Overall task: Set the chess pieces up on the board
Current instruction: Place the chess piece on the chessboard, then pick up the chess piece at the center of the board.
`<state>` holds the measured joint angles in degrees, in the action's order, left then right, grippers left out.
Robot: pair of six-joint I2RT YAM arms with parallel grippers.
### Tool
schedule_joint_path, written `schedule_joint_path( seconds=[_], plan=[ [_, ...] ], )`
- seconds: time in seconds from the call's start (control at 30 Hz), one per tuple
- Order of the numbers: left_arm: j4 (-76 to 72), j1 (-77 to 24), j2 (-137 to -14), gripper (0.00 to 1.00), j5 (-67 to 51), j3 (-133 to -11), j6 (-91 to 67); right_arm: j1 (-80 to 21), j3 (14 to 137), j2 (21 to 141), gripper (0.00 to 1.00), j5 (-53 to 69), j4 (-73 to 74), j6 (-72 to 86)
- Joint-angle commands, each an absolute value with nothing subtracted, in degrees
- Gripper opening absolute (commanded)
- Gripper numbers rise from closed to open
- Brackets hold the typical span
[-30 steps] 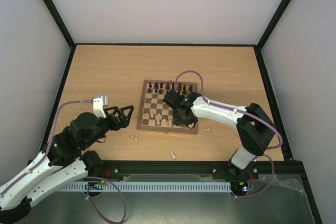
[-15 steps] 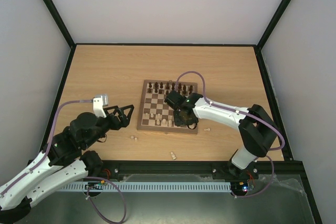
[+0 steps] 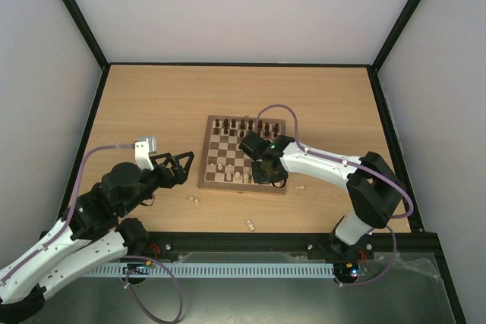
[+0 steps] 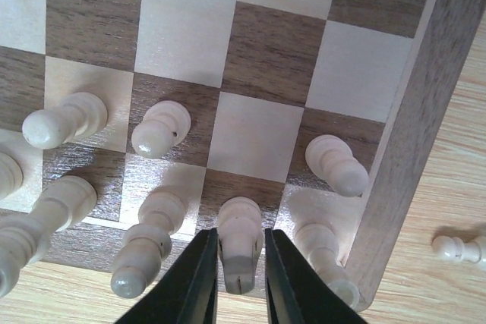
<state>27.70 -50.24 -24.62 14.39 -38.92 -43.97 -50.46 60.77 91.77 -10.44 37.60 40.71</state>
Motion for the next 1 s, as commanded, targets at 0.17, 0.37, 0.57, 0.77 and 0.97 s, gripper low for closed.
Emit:
schedule_joint_path(
  seconds=[0.17,0.37,0.57,0.77,0.97],
  plan=[
    [26.2,-50.3,-25.3,0.99,14.6,-38.6,-43.7,-50.3,60.7,88.8,0.25,-9.5,41.1,40.4],
    [26.0,-50.4,-26.1,0.99,14.6,-39.0,-43.4,-50.8,61.4,83.9,0.31,-9.4,42.2,40.6],
    [26.2,-50.3,-26.2,0.99,15.7,-40.0,-42.9,-54.6,61.4,78.3,0.37,-9.3,44.3,42.3],
    [26.9,-50.3,-25.7,0.99,17.0,-40.9,-42.7,-59.3,59.3,74.3,0.37,-10.1,46.4,45.6],
    [26.5,-50.4,-25.4,0.99,17.1,-40.6,-42.7,-59.7,54.5,71.5,0.38,-13.9,47.0,49.5]
  ],
)
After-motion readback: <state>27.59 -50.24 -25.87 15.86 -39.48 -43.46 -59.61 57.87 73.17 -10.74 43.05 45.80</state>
